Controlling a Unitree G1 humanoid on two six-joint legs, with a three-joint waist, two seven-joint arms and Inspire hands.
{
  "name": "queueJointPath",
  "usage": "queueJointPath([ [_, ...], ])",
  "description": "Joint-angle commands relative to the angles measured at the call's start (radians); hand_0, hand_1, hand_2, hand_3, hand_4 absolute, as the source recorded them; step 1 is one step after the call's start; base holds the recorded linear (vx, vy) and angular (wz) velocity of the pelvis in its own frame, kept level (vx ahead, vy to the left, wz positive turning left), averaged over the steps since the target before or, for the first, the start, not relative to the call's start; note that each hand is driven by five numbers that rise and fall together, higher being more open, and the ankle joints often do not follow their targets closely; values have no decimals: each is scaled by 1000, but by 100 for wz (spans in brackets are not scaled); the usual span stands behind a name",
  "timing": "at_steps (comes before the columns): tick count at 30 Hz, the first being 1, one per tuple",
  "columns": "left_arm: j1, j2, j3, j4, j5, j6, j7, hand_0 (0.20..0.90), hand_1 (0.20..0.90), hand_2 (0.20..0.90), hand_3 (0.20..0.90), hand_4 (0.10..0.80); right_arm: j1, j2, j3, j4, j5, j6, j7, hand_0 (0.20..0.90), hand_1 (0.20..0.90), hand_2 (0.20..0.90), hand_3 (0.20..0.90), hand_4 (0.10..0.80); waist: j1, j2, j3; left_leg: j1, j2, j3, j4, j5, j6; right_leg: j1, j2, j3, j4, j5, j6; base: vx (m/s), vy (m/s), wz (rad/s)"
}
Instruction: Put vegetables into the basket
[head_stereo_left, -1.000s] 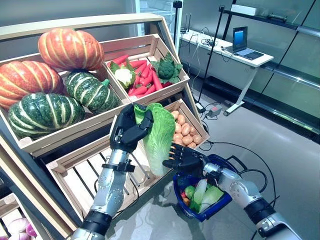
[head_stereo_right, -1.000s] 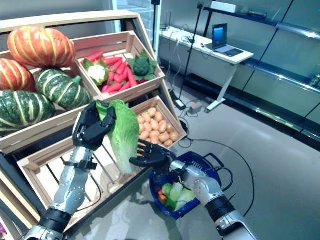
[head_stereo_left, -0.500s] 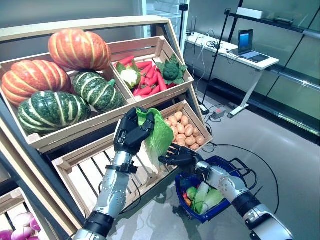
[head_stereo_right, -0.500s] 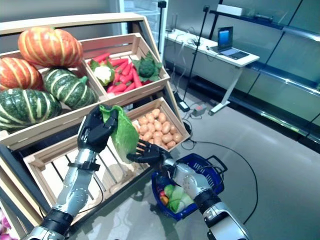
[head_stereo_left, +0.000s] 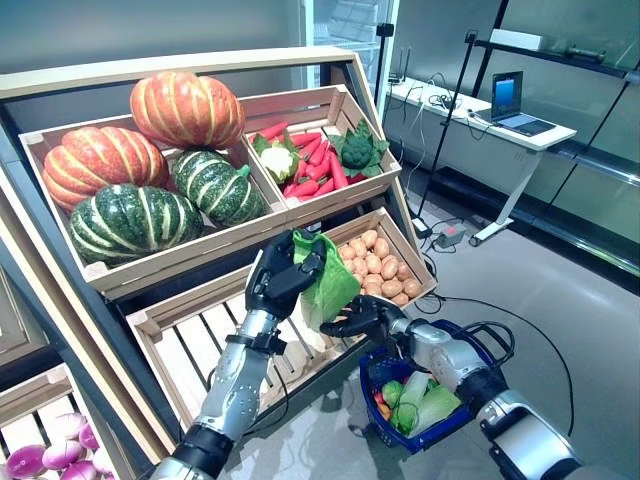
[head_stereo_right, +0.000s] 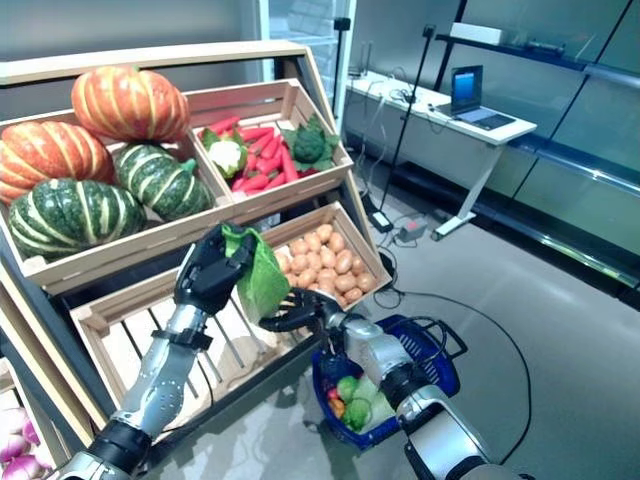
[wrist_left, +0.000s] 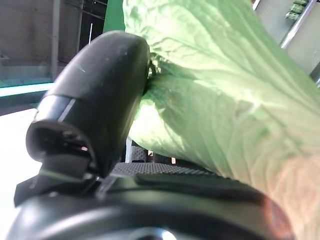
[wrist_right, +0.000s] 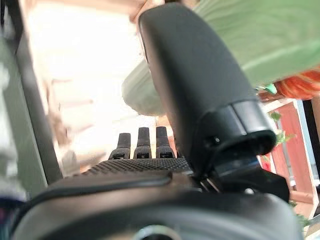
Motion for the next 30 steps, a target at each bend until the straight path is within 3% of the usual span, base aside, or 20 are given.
queueJointPath([
  [1,-244,-110,-87,-78,-31,-70,-52,300,300,300,300,400,-238,50,-12,54,-151,-205,-234,900,900,900,900,800,40,8,-25,19,-27,-18,-2,-81,33,-42,16,31,1,57,-100,-85,35,4],
  [11,-222,-137,-83,-111,-101,-11,-97,300,300,300,300,400,-207,74,-19,-13,-188,-250,-363,900,900,900,900,800,47,17,-17,13,-31,-35,-2,-84,34,-40,10,28,1,54,-98,-35,16,9],
  [16,-221,-159,-109,-130,-166,26,-112,300,300,300,300,400,-196,104,-45,1,-144,-339,-412,900,900,900,900,800,48,23,-17,13,-29,-34,-2,-84,33,-39,7,20,1,56,-98,-14,12,2],
  [26,-195,-183,-111,-115,-254,59,-145,300,300,300,300,400,-152,139,-99,31,89,-456,-261,900,900,900,900,800,55,30,-20,10,-32,-44,-2,-85,33,-36,2,5,1,53,-98,-21,14,6],
  [27,-188,-180,-112,-116,-255,59,-152,300,300,300,300,400,-148,139,-102,28,98,-463,-249,804,804,804,804,736,56,29,-22,11,-32,-44,-2,-86,33,-34,2,3,1,52,-98,2,6,5],
  [28,-179,-176,-110,-121,-258,64,-160,300,300,300,300,400,-141,136,-104,19,101,-473,-251,300,300,300,300,400,57,29,-24,13,-32,-43,-2,-86,33,-33,3,2,1,52,-99,3,7,4],
  [30,-172,-175,-108,-124,-257,69,-165,300,300,300,300,400,-132,131,-107,16,116,-486,-237,300,300,300,300,400,57,28,-27,13,-32,-42,-2,-86,33,-32,3,2,1,52,-99,0,0,0],
])
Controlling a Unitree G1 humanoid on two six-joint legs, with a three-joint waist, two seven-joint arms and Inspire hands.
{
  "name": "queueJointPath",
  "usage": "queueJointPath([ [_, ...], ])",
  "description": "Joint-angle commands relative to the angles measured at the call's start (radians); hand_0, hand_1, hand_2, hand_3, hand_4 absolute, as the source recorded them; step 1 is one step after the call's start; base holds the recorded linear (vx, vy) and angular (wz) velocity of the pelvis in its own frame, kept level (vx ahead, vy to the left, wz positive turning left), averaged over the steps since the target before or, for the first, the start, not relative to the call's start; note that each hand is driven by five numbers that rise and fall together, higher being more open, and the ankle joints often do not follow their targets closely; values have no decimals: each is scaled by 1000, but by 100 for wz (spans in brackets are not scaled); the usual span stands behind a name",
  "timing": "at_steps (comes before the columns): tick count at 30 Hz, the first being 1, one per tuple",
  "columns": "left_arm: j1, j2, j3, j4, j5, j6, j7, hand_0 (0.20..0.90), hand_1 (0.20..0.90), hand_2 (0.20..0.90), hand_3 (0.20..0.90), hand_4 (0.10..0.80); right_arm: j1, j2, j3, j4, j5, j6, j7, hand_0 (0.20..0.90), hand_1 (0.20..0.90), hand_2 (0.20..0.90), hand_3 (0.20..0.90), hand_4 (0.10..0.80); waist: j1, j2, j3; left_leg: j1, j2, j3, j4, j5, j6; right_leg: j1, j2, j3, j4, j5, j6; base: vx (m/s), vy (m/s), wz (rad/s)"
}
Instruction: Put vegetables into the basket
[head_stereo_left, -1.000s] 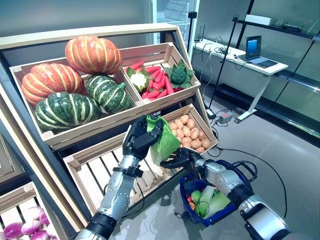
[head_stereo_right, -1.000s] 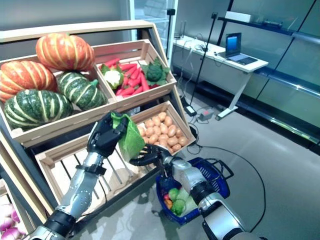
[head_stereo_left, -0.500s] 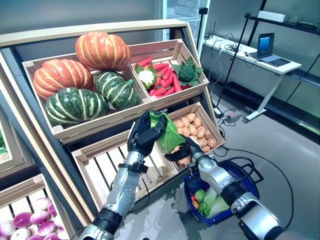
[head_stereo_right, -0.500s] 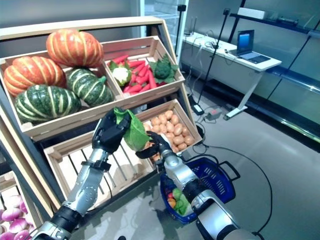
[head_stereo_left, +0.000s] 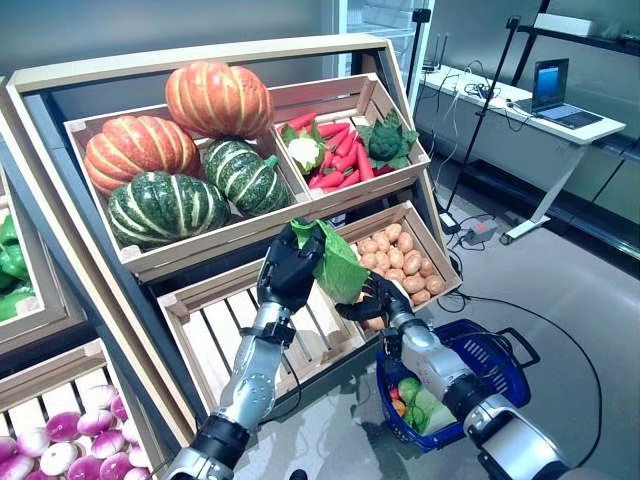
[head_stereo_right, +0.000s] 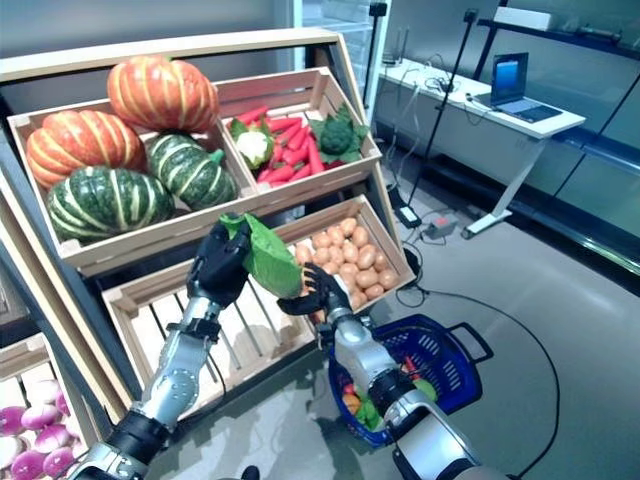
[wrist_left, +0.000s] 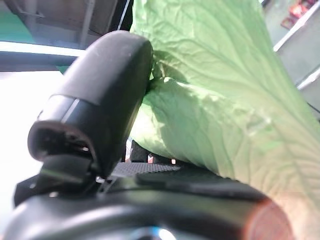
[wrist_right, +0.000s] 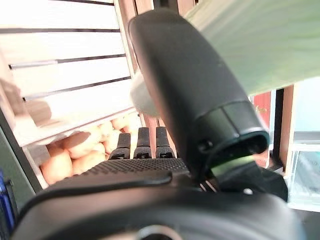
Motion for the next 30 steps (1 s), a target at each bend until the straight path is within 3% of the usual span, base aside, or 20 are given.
queueJointPath([
  [1,-121,-97,-99,-118,-23,21,-116,300,300,300,300,400,-172,64,-101,-53,70,-239,51,300,300,300,300,400,27,-4,-39,64,-23,15,1,-113,30,-19,3,14,2,54,-97,0,0,0],
  [22,-127,-82,-103,-100,20,14,-95,300,300,300,300,400,-164,24,-117,-70,58,-239,52,300,300,300,300,400,15,-6,-38,74,-21,22,1,-117,31,-18,4,23,2,54,-96,5,0,0],
  [23,-122,-76,-98,-103,34,15,-86,540,540,540,540,560,-154,18,-120,-81,59,-239,55,300,300,300,300,400,13,-7,-39,74,-20,25,1,-117,31,-18,5,24,2,54,-96,0,0,0],
  [24,-119,-70,-94,-102,48,16,-80,900,900,900,900,800,-143,11,-124,-89,59,-241,57,300,300,300,300,400,10,-7,-40,75,-20,28,1,-118,31,-18,5,25,2,55,-96,31,2,0],
  [30,-66,-16,-43,-105,103,8,-76,900,900,900,900,800,-26,-55,-158,-164,66,-255,75,300,300,300,300,400,-13,-7,-38,79,-15,53,1,-119,34,-27,10,44,2,59,-94,0,0,0],
])
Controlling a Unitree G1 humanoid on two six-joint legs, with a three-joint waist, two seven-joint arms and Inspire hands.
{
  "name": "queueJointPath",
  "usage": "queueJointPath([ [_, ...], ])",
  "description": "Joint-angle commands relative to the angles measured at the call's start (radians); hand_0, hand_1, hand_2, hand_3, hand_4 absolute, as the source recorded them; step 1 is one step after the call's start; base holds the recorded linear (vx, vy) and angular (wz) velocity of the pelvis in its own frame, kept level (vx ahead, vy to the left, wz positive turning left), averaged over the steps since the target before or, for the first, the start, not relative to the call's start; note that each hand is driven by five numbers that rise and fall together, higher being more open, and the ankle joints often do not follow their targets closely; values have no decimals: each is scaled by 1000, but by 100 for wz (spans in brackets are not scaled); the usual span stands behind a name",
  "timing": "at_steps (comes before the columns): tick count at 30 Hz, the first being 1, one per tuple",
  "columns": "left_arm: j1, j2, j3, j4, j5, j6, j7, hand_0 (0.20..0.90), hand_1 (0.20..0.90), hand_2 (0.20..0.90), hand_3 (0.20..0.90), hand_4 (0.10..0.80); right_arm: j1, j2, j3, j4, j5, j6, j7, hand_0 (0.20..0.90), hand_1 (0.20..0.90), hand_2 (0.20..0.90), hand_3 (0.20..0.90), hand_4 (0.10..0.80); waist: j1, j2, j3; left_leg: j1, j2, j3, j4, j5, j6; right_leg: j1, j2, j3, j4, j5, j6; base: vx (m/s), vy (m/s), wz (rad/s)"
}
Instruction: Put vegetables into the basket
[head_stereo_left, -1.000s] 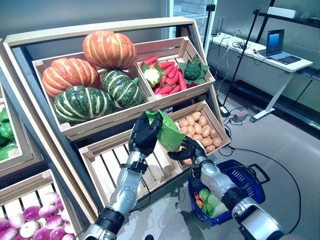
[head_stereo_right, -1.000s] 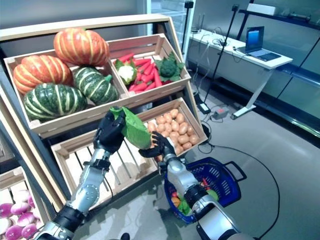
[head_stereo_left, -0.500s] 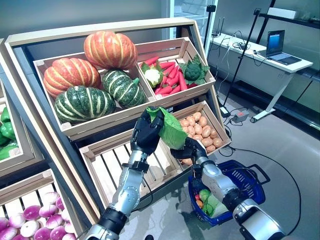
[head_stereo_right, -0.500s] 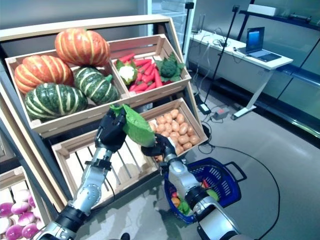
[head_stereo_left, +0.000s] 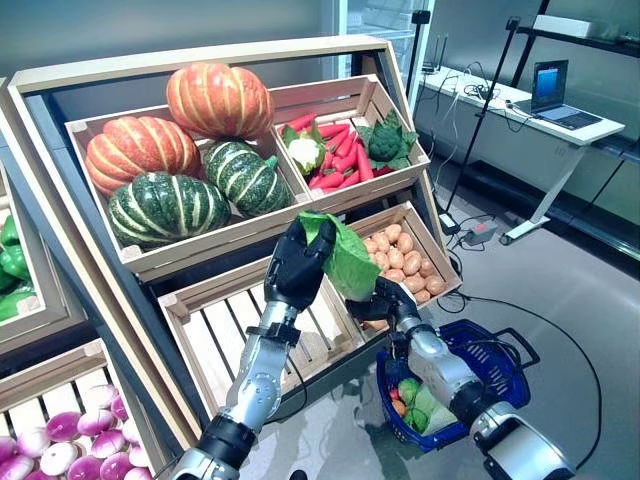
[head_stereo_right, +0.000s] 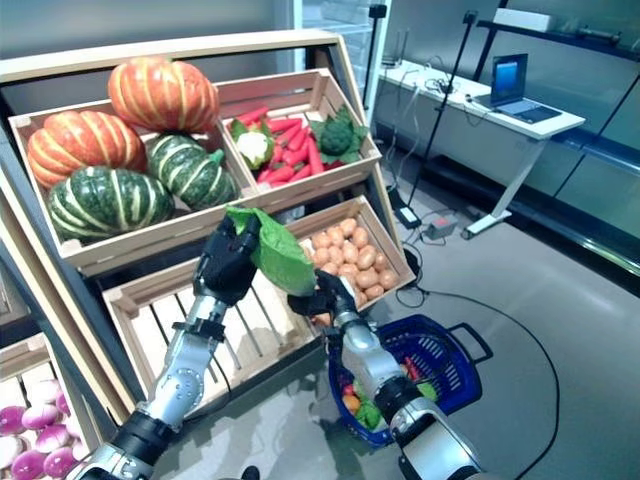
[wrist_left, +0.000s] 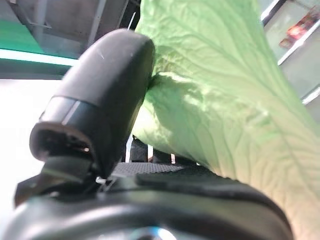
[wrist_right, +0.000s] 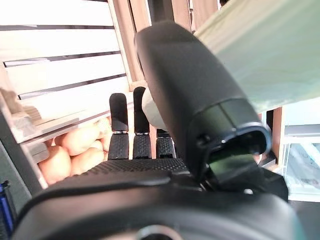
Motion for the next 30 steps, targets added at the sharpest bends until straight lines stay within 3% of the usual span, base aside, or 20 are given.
queueJointPath([
  [1,-73,-7,-31,-67,76,-16,-56,900,900,900,900,800,-96,-22,-107,-153,57,-194,48,300,300,300,300,400,-8,-7,-37,78,-14,50,1,-119,33,-27,11,42,1,59,-94,-1,4,-6],
  [20,28,99,163,38,353,-46,-54,900,900,900,900,800,177,-111,-325,-200,251,-185,251,300,300,300,300,400,-68,-1,-19,94,7,112,1,-127,30,-44,24,97,1,57,-86,8,5,-10],
  [30,49,130,239,93,419,-62,-34,900,900,900,900,800,248,-146,-408,-155,272,-169,286,300,300,300,300,400,-92,-3,-15,96,13,137,1,-129,26,-54,30,120,1,57,-82,9,7,-13],
])
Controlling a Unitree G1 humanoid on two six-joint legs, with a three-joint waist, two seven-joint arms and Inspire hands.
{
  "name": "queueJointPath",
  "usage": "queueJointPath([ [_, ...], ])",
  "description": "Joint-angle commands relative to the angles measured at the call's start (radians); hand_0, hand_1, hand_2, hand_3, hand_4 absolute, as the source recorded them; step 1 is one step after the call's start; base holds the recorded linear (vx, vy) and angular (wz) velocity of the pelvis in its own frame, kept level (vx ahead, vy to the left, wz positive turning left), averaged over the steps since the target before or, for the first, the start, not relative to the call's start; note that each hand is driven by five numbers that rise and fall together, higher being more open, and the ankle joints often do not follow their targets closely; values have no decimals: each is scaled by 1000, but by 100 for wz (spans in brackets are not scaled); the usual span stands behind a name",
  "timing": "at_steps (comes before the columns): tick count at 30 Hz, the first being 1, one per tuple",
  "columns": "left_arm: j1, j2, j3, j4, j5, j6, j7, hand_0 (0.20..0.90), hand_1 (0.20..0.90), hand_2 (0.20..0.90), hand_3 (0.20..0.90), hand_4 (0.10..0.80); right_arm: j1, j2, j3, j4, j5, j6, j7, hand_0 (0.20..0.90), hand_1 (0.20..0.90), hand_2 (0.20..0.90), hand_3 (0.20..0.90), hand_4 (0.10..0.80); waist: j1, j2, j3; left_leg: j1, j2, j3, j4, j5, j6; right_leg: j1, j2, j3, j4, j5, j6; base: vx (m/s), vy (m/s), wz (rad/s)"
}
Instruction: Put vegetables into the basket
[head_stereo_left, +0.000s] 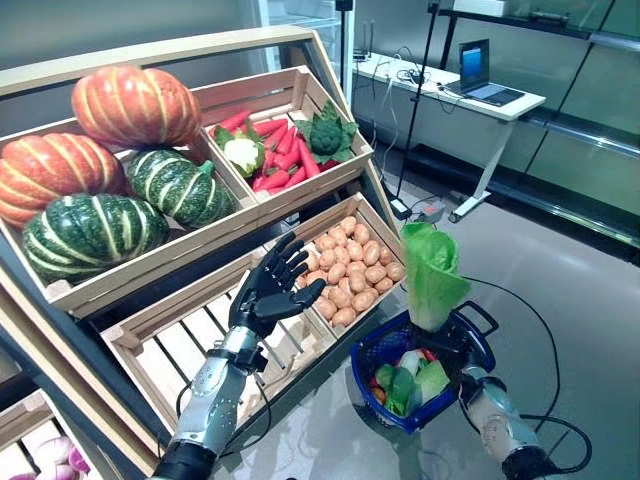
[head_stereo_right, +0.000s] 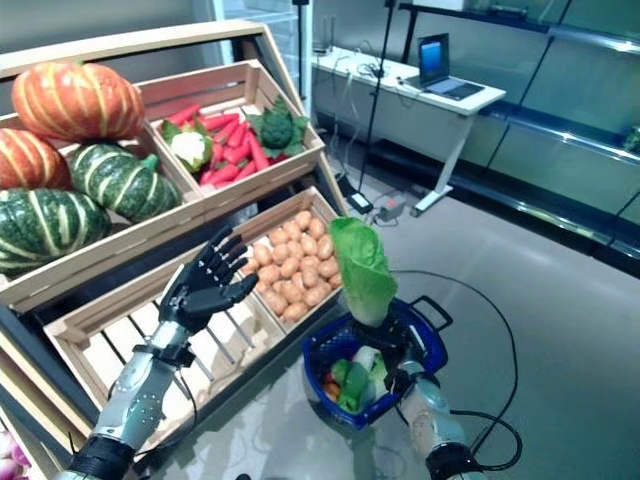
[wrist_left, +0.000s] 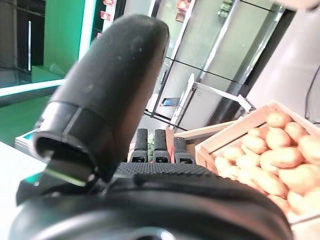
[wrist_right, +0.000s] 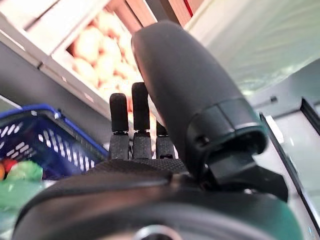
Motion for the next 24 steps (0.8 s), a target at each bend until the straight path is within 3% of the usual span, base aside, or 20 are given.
queueJointPath([
  [1,-68,23,50,-17,42,-101,-27,900,900,900,900,800,-90,-45,-76,-64,71,-116,79,300,300,300,300,400,3,9,-37,56,0,21,2,-108,25,-19,31,5,2,40,-83,31,-8,-5],
  [8,-42,32,57,14,128,-95,-1,900,900,900,900,800,-83,-45,-129,14,136,-79,86,300,300,300,300,400,1,8,-34,61,2,38,2,-109,26,-24,38,12,2,43,-85,23,-5,-11],
  [14,8,29,63,41,110,-94,28,900,900,900,900,800,-85,-28,-161,120,188,-25,79,300,300,300,300,400,10,7,-6,73,1,73,24,-94,27,-18,34,13,4,50,-96,35,4,-9],
  [21,-40,37,12,68,106,-119,77,900,900,900,900,800,-177,-38,-196,270,336,-37,44,300,300,300,300,400,36,22,82,-36,2,35,170,-133,39,-106,4,3,157,6,-101,-88,-26,-3],
  [24,-113,39,-39,79,82,-141,117,900,900,900,900,800,-304,-58,-191,315,333,-64,-20,300,300,300,300,400,40,38,146,-139,5,7,288,-165,36,-185,-19,-6,245,-21,-110,-268,-23,1],
])
